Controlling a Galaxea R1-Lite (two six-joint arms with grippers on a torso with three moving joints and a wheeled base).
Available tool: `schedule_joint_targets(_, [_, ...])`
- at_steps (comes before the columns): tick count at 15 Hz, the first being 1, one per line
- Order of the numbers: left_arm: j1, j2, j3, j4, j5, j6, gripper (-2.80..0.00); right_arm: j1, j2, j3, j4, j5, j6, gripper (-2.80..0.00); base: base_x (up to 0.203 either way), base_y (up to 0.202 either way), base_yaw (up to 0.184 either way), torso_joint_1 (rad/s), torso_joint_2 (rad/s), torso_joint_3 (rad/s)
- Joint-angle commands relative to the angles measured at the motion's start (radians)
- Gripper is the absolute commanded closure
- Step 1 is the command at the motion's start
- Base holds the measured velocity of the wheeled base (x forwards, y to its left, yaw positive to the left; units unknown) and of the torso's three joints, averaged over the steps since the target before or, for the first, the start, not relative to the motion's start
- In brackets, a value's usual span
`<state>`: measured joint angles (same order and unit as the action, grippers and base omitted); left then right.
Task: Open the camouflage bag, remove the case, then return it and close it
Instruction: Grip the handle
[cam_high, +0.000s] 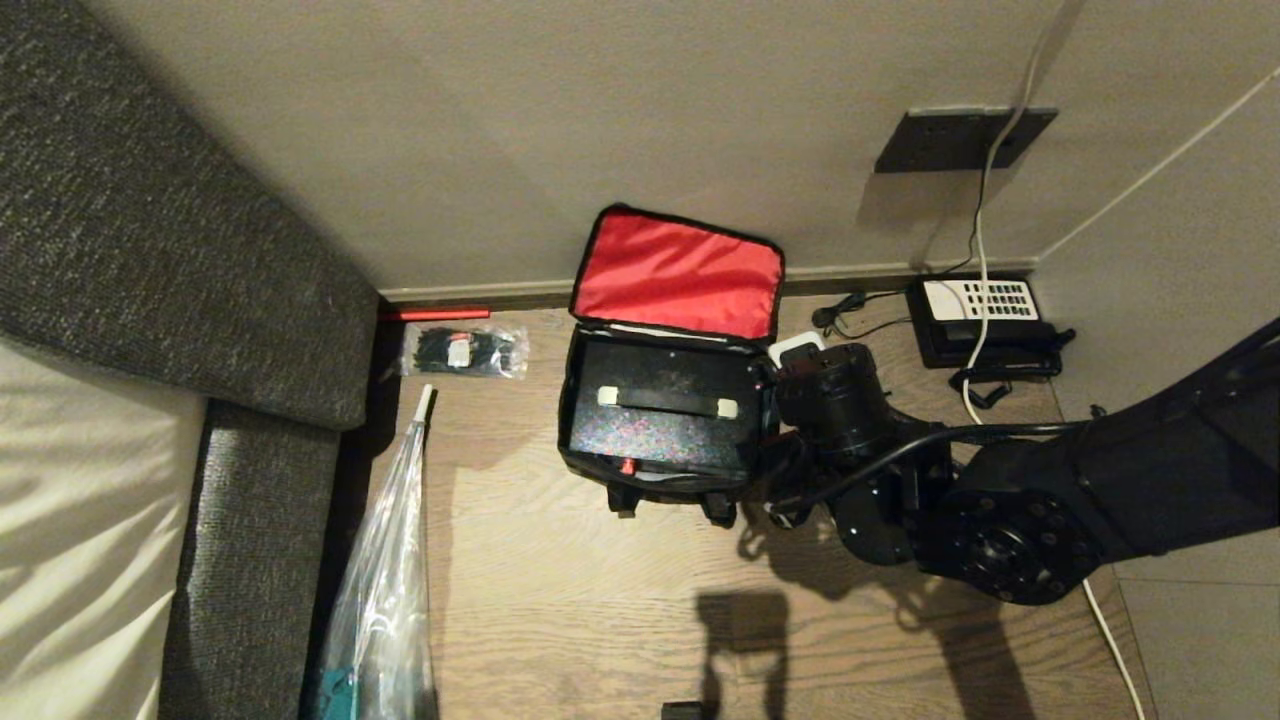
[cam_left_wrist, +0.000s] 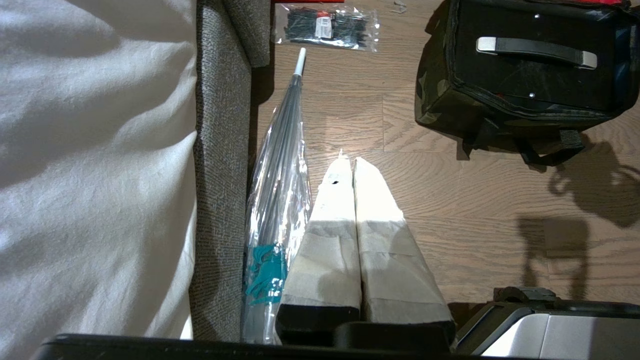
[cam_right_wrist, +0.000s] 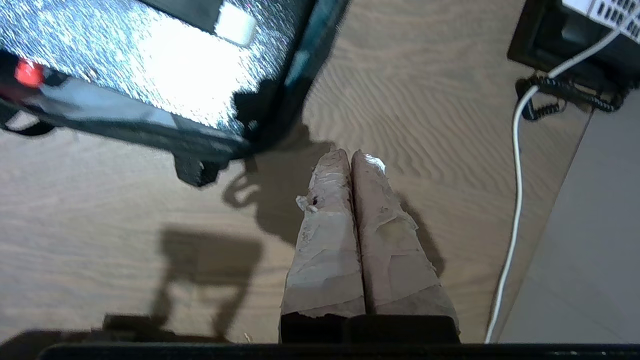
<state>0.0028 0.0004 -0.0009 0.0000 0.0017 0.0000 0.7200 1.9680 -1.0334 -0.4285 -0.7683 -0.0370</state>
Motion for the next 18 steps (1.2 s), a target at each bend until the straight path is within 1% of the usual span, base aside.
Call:
schedule_joint_targets(1, [0.000, -0.002, -0.001, 0.000, 0.000, 0.000, 0.00, 0.018, 0.074, -0.076, -0.003, -0.010, -0.012, 0.00, 0.000, 0.000, 0.000, 0.000, 0.00, 0.000])
schedule_joint_targets(2, [0.000, -0.002, 0.001, 0.000, 0.000, 0.000, 0.00, 0.021, 0.100, -0.133, -0.002, -0.010, -0.042, 0.00, 0.000, 0.000, 0.000, 0.000, 0.00, 0.000])
schedule_joint_targets(3, [0.000, -0.002, -0.001, -0.002, 0.000, 0.000, 0.00, 0.022, 0.132, -0.183, -0.004, -0.005, -0.100, 0.00, 0.000, 0.000, 0.000, 0.000, 0.00, 0.000])
schedule_joint_targets(4, [0.000, -0.002, 0.000, 0.000, 0.000, 0.000, 0.00, 0.022, 0.157, -0.221, -0.005, 0.018, -0.168, 0.00, 0.000, 0.000, 0.000, 0.000, 0.00, 0.000])
schedule_joint_targets(6, [0.000, -0.002, -0.001, 0.000, 0.000, 0.000, 0.00, 0.022, 0.219, -0.294, -0.007, 0.143, -0.301, 0.00, 0.000, 0.000, 0.000, 0.000, 0.00, 0.000])
schedule_joint_targets(8, [0.000, -0.002, -0.001, 0.000, 0.000, 0.000, 0.00, 0.019, 0.279, -0.349, -0.021, 0.326, -0.375, 0.00, 0.000, 0.000, 0.000, 0.000, 0.00, 0.000])
schedule_joint_targets(9, [0.000, -0.002, -0.001, 0.000, 0.000, 0.000, 0.00, 0.003, 0.309, -0.370, -0.042, 0.428, -0.407, 0.00, 0.000, 0.000, 0.000, 0.000, 0.00, 0.000])
schedule_joint_targets(10, [0.000, -0.002, 0.001, 0.000, 0.000, 0.000, 0.00, -0.013, 0.332, -0.382, -0.064, 0.515, -0.449, 0.00, 0.000, 0.000, 0.000, 0.000, 0.00, 0.000])
schedule_joint_targets(11, [0.000, -0.002, -0.001, 0.000, 0.000, 0.000, 0.00, -0.024, 0.355, -0.394, -0.078, 0.581, -0.510, 0.00, 0.000, 0.000, 0.000, 0.000, 0.00, 0.000])
schedule_joint_targets(13, [0.000, -0.002, 0.000, 0.000, 0.000, 0.000, 0.00, -0.042, 0.384, -0.415, -0.081, 0.591, -0.636, 0.00, 0.000, 0.000, 0.000, 0.000, 0.00, 0.000])
schedule_joint_targets(14, [0.000, -0.002, 0.001, 0.000, 0.000, 0.000, 0.00, -0.049, 0.400, -0.406, -0.082, 0.588, -0.677, 0.00, 0.000, 0.000, 0.000, 0.000, 0.00, 0.000])
schedule_joint_targets(17, [0.000, -0.002, 0.000, 0.000, 0.000, 0.000, 0.00, -0.051, 0.423, -0.419, -0.073, 0.560, -0.683, 0.00, 0.000, 0.000, 0.000, 0.000, 0.00, 0.000])
schedule_joint_targets(18, [0.000, -0.002, 0.001, 0.000, 0.000, 0.000, 0.00, -0.051, 0.427, -0.419, -0.073, 0.533, -0.684, 0.00, 0.000, 0.000, 0.000, 0.000, 0.00, 0.000])
